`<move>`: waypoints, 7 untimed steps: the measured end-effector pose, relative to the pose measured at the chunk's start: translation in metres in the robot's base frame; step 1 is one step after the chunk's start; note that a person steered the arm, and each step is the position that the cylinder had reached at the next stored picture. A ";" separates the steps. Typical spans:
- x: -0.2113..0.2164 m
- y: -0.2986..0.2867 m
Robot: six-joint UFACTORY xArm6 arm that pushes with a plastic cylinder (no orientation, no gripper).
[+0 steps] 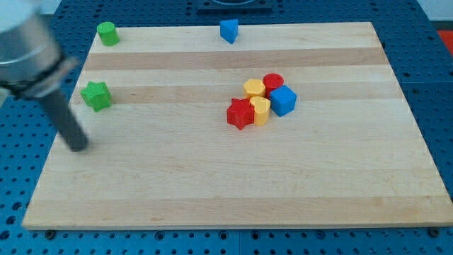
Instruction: Move green star slightly on right side
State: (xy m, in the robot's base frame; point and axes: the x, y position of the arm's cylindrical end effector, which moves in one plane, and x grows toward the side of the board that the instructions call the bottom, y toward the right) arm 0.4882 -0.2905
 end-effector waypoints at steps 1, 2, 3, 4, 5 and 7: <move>-0.017 -0.015; -0.041 -0.014; -0.091 -0.014; -0.124 -0.008; -0.114 0.009; -0.112 -0.014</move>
State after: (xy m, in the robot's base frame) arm 0.3759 -0.3041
